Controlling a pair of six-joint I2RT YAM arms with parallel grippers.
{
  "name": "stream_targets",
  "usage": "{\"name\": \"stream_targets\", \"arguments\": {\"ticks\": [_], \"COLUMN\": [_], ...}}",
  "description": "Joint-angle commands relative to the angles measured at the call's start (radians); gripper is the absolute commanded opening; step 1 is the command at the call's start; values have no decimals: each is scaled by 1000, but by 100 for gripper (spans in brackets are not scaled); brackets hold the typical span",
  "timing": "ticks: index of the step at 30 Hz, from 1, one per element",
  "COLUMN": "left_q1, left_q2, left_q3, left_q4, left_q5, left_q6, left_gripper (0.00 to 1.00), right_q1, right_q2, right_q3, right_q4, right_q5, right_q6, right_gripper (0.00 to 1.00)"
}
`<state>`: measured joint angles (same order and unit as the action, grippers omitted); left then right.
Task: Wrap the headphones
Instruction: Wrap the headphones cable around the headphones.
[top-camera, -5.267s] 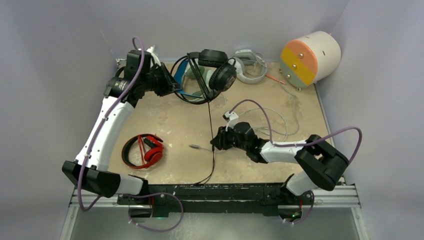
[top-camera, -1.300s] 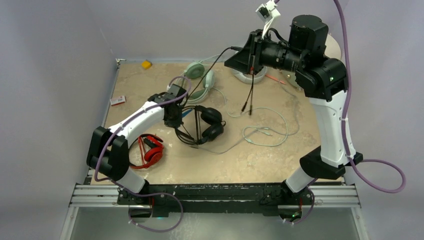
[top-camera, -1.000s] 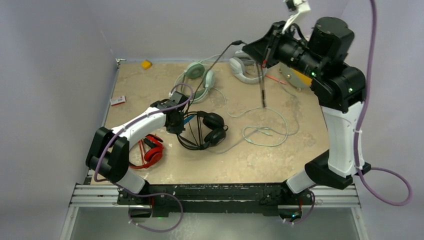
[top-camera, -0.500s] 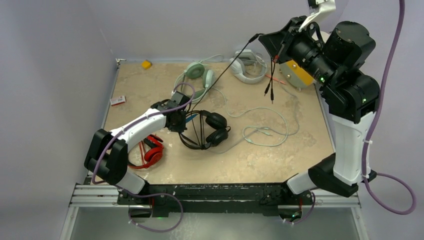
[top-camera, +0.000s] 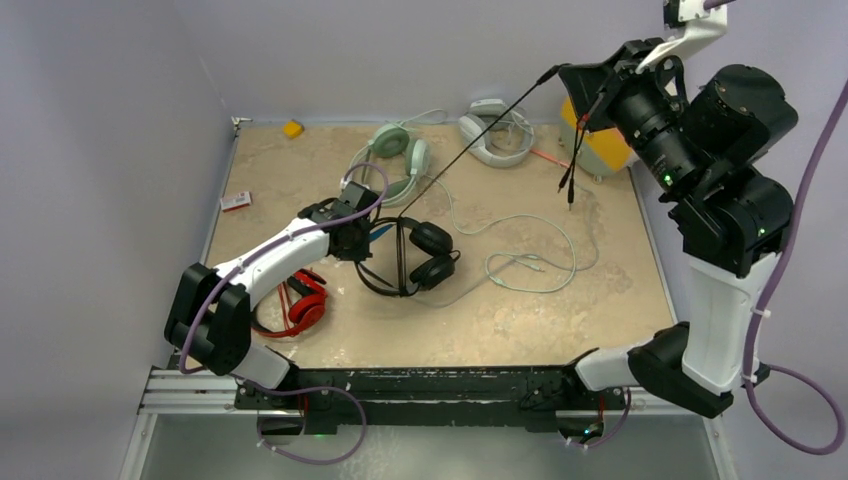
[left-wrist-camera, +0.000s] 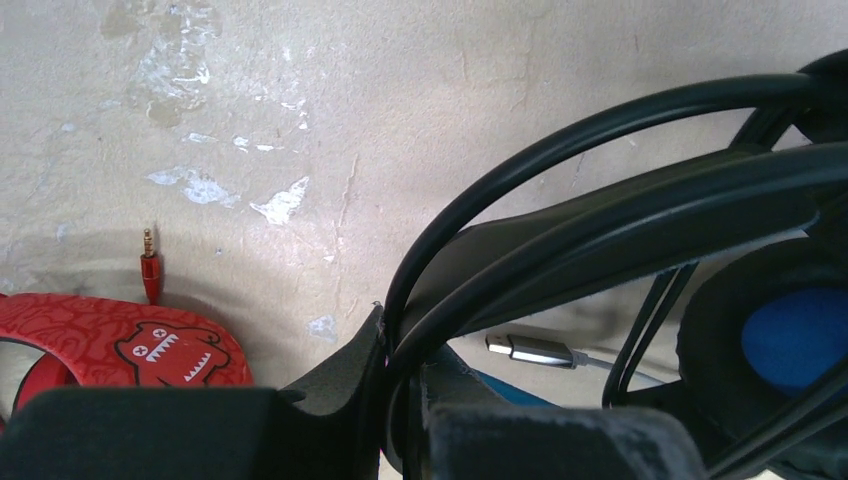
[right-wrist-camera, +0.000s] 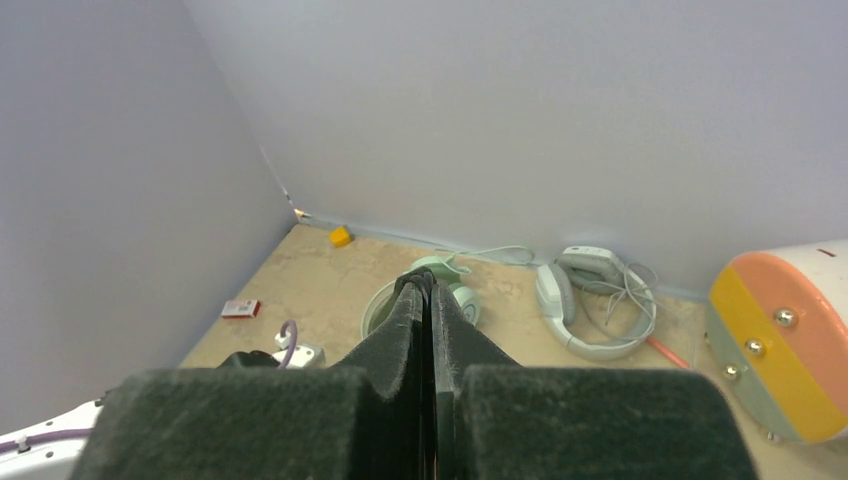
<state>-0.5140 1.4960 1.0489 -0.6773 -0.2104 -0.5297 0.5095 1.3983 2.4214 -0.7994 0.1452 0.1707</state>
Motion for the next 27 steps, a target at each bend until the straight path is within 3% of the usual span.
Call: {"name": "stream_targets", "arguments": {"ticks": [1,9,13,20,27], "left_q1": [3,2,13,198,311], "left_q2": [1,47,102,242,469], "left_q3": [23,66,160,368,742], "left_q4": [-17,-56,-93,-72,-228], "left_q5": [-25,-44,-85,64,112], "left_q6": [-7,-43,-107,-177,-284], "left_gripper": [0,0,0,0,0], "right_q1": [-5,-5,-5,-5,-5], "right_q2": [-35,-32,-38,-90,-179], "right_q3": [35,36,28,-14,-139], "right_q4": [136,136,143,142,150], "right_q5": [64,-25,-151,-262,-411], "right_q6": [-34,-12,34,95,175], "right_gripper": [0,0,0,0,0]}}
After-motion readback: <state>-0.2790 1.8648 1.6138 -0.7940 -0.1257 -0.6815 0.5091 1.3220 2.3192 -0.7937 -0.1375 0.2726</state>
